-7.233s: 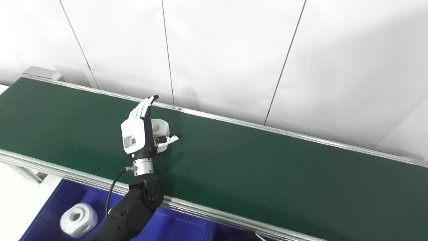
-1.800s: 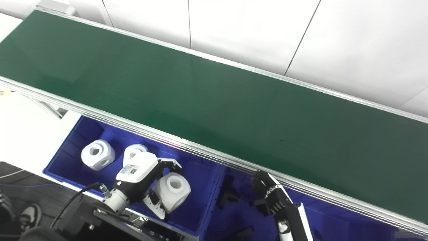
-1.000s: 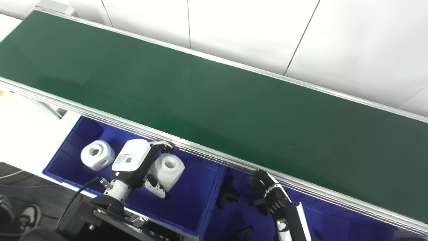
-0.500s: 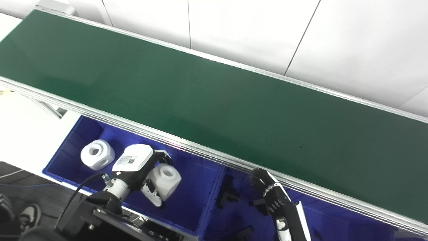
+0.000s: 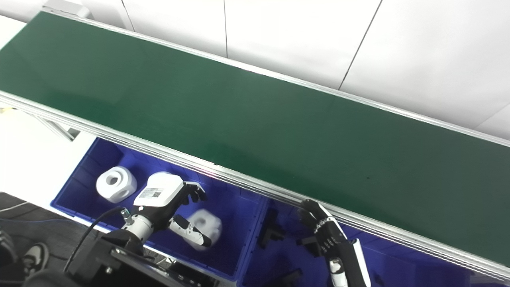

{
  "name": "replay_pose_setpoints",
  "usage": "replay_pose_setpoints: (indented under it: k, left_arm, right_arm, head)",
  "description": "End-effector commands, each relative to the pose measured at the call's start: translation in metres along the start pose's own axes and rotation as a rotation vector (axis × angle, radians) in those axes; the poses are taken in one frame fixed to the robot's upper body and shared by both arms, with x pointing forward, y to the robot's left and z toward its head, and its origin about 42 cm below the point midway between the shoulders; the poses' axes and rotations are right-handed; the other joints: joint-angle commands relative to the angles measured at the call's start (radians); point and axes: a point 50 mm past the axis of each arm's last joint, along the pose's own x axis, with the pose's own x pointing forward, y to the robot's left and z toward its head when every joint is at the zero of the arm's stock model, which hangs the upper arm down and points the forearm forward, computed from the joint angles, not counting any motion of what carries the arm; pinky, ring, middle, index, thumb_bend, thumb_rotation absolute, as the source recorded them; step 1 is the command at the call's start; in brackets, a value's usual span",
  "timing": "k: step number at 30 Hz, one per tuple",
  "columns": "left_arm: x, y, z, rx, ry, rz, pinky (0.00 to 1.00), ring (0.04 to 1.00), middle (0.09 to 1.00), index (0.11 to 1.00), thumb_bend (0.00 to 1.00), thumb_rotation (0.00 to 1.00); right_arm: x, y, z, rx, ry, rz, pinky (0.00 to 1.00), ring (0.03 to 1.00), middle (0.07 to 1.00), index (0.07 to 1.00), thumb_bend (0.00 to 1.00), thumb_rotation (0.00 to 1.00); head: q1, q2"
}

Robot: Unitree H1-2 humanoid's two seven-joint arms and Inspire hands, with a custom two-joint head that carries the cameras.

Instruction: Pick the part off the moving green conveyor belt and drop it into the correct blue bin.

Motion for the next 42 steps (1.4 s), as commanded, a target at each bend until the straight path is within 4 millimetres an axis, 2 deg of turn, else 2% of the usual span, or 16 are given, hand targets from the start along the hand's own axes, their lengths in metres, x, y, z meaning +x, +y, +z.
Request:
replay_pose_setpoints:
  k: [1, 10, 15, 18, 22, 25, 29, 31, 32, 33, 34, 35, 39, 42]
  left_arm:
    - [-0.004, 0.008, 0.002, 0.009, -0.014, 0.041, 0.45, 0.556, 0.630, 0.629, 0.86, 0.49]
    - [-0.007, 0.013, 0.003, -0.001, -0.041, 0.053, 0.43, 0.538, 0.617, 0.624, 0.86, 0.50]
    - [-0.025, 0.030, 0.014, -0.030, -0.100, 0.088, 0.44, 0.535, 0.614, 0.624, 0.87, 0.52]
    - [-0.041, 0.039, 0.024, -0.065, -0.144, 0.116, 0.48, 0.575, 0.627, 0.622, 0.86, 0.53]
    - [-0.066, 0.053, 0.047, -0.130, -0.244, 0.162, 0.50, 0.583, 0.627, 0.626, 0.85, 0.52]
    - [-0.071, 0.058, 0.059, -0.176, -0.307, 0.211, 0.50, 0.588, 0.635, 0.627, 0.85, 0.51]
    - [-0.063, 0.056, 0.062, -0.240, -0.387, 0.306, 0.50, 0.607, 0.678, 0.646, 0.83, 0.52]
    - [-0.050, 0.050, 0.058, -0.279, -0.440, 0.362, 0.52, 0.628, 0.700, 0.663, 0.81, 0.52]
    - [-0.042, 0.046, 0.055, -0.296, -0.462, 0.382, 0.52, 0.635, 0.705, 0.668, 0.81, 0.52]
    - [-0.037, 0.043, 0.052, -0.308, -0.478, 0.397, 0.54, 0.658, 0.721, 0.682, 0.79, 0.53]
    - [-0.029, 0.038, 0.049, -0.318, -0.487, 0.404, 0.55, 0.666, 0.727, 0.687, 0.79, 0.54]
    - [-0.023, 0.034, 0.046, -0.325, -0.494, 0.409, 0.57, 0.692, 0.743, 0.698, 0.78, 0.54]
    - [0.005, 0.008, 0.032, -0.402, -0.520, 0.385, 0.65, 0.768, 0.794, 0.732, 0.77, 0.58]
    - [0.019, -0.009, 0.024, -0.456, -0.532, 0.346, 0.79, 0.821, 0.816, 0.758, 0.76, 0.64]
  right_arm:
    - [0.003, -0.001, 0.006, -0.007, -0.028, 0.002, 0.81, 0.833, 0.855, 0.851, 0.79, 0.93]
    - [0.004, 0.000, 0.006, -0.012, -0.027, 0.003, 0.81, 0.832, 0.855, 0.850, 0.79, 0.93]
    - [0.005, 0.002, 0.006, -0.008, -0.033, 0.005, 0.81, 0.833, 0.857, 0.851, 0.79, 0.92]
    - [0.005, 0.003, 0.006, -0.010, -0.032, 0.004, 0.81, 0.833, 0.856, 0.850, 0.79, 0.93]
    - [0.007, 0.004, 0.006, -0.010, -0.028, 0.003, 0.81, 0.834, 0.857, 0.852, 0.80, 0.93]
    - [0.009, 0.004, 0.004, -0.018, -0.031, -0.001, 0.81, 0.835, 0.859, 0.854, 0.80, 0.94]
    - [0.011, 0.007, 0.000, -0.034, -0.035, -0.019, 0.81, 0.836, 0.858, 0.853, 0.80, 0.94]
    - [0.012, 0.011, -0.001, -0.041, -0.043, -0.039, 0.81, 0.833, 0.854, 0.848, 0.81, 0.94]
    - [0.013, 0.014, -0.001, -0.042, -0.047, -0.048, 0.80, 0.832, 0.853, 0.847, 0.82, 0.94]
    - [0.013, 0.016, -0.001, -0.043, -0.049, -0.054, 0.80, 0.833, 0.854, 0.845, 0.82, 0.93]
    - [0.014, 0.018, -0.002, -0.050, -0.052, -0.063, 0.80, 0.833, 0.854, 0.844, 0.82, 0.93]
    - [0.014, 0.020, -0.002, -0.055, -0.055, -0.069, 0.80, 0.833, 0.856, 0.845, 0.82, 0.93]
    - [0.014, 0.027, -0.005, -0.083, -0.055, -0.102, 0.81, 0.830, 0.866, 0.847, 0.81, 0.94]
    - [0.012, 0.030, -0.007, -0.096, -0.049, -0.119, 0.80, 0.833, 0.877, 0.850, 0.81, 0.96]
  head:
    - [-0.001, -0.001]
    - [-0.005, -0.003]
    - [-0.025, 0.000]
    - [-0.037, 0.000]
    - [-0.066, -0.006]
    - [-0.085, -0.010]
    - [-0.167, -0.022]
    - [-0.212, -0.025]
    - [-0.259, -0.028]
    - [-0.259, -0.028]
    - [-0.304, -0.029]
    - [-0.304, -0.029]
    - [-0.397, -0.038]
    - [-0.407, -0.043]
